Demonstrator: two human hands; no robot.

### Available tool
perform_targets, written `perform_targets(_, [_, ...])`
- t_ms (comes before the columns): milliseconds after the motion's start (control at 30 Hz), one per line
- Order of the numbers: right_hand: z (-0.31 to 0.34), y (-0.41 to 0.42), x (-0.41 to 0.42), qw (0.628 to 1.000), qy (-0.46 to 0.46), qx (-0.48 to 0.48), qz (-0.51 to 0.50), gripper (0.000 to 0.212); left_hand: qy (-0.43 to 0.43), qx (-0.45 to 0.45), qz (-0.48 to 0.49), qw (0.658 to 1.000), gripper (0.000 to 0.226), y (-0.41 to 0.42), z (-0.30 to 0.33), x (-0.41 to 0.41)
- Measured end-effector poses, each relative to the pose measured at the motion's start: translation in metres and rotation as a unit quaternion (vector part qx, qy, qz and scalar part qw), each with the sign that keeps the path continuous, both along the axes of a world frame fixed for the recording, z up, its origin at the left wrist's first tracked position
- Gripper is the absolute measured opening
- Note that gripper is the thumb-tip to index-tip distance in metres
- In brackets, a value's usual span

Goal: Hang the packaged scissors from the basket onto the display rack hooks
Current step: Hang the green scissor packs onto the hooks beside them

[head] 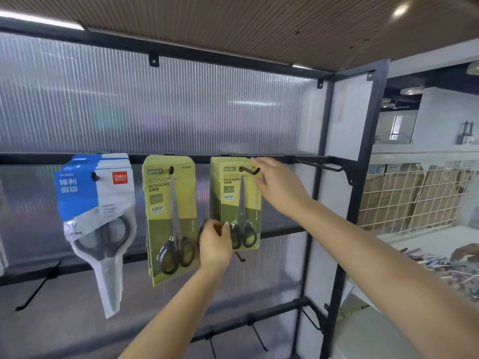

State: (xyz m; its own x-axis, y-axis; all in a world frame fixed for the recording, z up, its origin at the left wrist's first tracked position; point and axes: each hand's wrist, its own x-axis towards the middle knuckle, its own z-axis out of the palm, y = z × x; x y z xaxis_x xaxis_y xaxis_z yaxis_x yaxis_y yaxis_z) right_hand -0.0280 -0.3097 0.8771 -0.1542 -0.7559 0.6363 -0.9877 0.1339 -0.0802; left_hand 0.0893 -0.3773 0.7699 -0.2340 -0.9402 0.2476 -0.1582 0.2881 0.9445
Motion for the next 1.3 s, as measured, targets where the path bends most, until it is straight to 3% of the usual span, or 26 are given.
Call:
perform_targets(233, [-0.002,0.011,0.006,0.999,-0.001,0.033,-0.028,0.054,-0.013,-0.02,0.029,0.999,0.026,0.013,0.007,0.0])
perform_targets(400, [-0.009,0.033,0.004,0.999,-0.021,0.022,-0.041,0.054,-0.066,-0.143,0.059,0.986,0.053,0.032,0.003,-0.002])
perform_targets(500, [-0.016,0.054,0.001,0.998,-0.035,0.018,-0.058,0.054,-0.073,-0.24,0.055,0.966,0.053,0.045,0.001,-0.002])
perform_targets(667, [-0.036,0.101,-0.007,0.993,-0.066,0.008,-0.096,0.052,-0.111,-0.426,-0.031,0.898,0.037,0.072,-0.01,-0.019])
perform_targets(833, [-0.085,0.166,-0.025,0.98,-0.11,0.011,-0.167,0.047,-0.197,-0.404,-0.183,0.874,0.052,0.126,-0.044,-0.045])
perform_targets(900, [-0.116,0.197,-0.032,0.971,-0.141,0.02,-0.194,0.047,-0.211,-0.398,-0.222,0.865,0.047,0.15,-0.071,-0.057])
perform_targets(1000, [-0.175,0.247,-0.038,0.949,-0.192,0.039,-0.247,0.046,-0.239,-0.376,-0.303,0.843,0.054,0.192,-0.116,-0.065])
perform_targets(1100, [-0.243,0.298,-0.032,0.913,-0.259,0.072,-0.306,0.049,-0.309,-0.343,-0.387,0.798,0.069,0.232,-0.164,-0.066])
perform_targets(1300, [-0.399,0.375,0.016,0.797,-0.423,0.099,-0.42,0.042,-0.404,-0.344,-0.487,0.693,0.043,0.28,-0.277,-0.044])
